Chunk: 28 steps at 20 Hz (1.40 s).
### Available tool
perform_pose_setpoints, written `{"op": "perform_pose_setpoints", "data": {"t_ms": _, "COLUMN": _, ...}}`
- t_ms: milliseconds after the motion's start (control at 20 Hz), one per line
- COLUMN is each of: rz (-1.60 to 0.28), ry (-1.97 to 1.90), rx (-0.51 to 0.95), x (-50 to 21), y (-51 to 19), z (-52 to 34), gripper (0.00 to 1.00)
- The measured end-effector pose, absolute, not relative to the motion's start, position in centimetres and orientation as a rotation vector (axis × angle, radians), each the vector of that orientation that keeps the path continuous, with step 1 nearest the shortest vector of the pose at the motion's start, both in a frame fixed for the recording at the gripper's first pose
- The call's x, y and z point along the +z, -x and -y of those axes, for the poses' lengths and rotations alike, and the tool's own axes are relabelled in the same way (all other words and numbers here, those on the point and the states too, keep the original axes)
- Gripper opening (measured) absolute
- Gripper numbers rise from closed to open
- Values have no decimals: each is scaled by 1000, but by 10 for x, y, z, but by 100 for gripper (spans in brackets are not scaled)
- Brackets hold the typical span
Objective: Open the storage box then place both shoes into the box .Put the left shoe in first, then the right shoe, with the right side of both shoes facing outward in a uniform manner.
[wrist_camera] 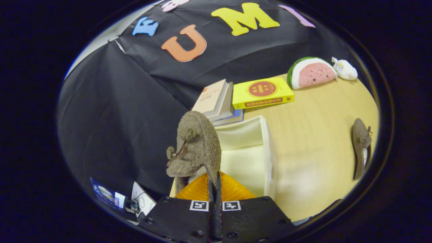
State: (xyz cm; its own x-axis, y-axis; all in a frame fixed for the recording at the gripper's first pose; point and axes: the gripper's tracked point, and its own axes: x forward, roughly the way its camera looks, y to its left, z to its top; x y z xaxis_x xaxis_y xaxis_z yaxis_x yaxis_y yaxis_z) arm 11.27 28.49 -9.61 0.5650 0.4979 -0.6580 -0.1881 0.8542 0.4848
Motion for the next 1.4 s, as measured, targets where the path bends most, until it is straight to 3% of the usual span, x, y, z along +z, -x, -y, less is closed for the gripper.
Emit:
{"op": "perform_pose_setpoints", "data": {"t_ms": 400, "rz": -975, "ry": -352, "rx": 235, "x": -160, "y": -122, "z": -306, "gripper": 0}}
{"op": "perform_pose_setpoints", "data": {"t_ms": 700, "rz": -1099, "ry": -321, "rx": 188, "x": -193, "y": -118, "z": -323, "gripper": 2}}
{"op": "perform_pose_setpoints", "data": {"t_ms": 1050, "rz": -1059, "ry": -229, "rx": 275, "x": -187, "y": -114, "z": -337, "gripper": 23}}
{"op": "perform_pose_setpoints", "data": {"t_ms": 1300, "rz": -943, "ry": -263, "rx": 409, "x": -141, "y": -98, "z": -339, "gripper": 82}}
{"op": "perform_pose_setpoints", "data": {"t_ms": 1400, "rz": -872, "ry": -231, "rx": 422, "x": -116, "y": -91, "z": -329, "gripper": 96}}
